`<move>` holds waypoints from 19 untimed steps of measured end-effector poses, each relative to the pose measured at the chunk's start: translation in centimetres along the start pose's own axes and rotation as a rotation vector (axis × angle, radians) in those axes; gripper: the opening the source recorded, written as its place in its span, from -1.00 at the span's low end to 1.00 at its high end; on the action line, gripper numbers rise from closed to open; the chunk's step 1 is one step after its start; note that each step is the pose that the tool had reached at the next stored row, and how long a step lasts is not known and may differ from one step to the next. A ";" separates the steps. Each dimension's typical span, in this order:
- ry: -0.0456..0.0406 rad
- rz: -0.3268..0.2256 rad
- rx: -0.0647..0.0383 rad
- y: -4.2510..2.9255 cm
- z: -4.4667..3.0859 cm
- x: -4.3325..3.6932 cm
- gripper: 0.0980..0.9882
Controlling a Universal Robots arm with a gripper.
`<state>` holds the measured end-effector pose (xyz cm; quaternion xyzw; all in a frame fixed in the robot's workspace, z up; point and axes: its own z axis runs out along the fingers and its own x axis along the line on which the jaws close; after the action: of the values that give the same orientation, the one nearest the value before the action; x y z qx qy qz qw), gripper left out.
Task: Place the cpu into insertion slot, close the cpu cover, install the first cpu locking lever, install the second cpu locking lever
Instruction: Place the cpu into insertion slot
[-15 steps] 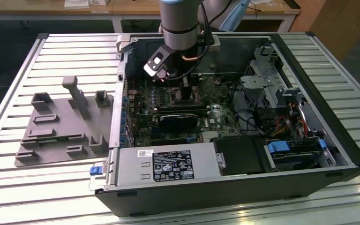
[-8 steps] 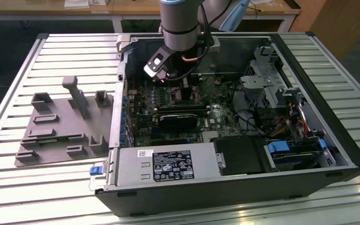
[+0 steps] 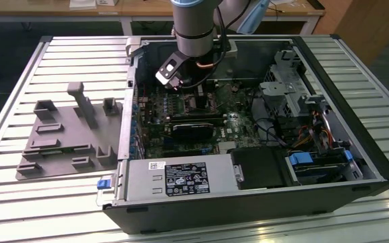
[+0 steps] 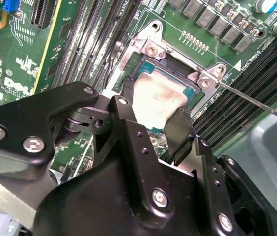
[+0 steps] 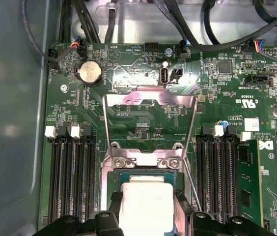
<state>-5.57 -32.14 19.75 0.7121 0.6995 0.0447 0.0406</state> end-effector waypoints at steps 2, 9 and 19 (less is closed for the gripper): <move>-0.0003 0.000 0.000 -0.01 0.01 0.00 -0.03; 0.0000 0.000 0.000 0.00 0.03 0.00 -0.03; 0.0000 0.000 0.000 0.11 -0.91 0.01 -0.03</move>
<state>-5.57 -32.14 20.67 0.7121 0.6995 0.0447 0.0406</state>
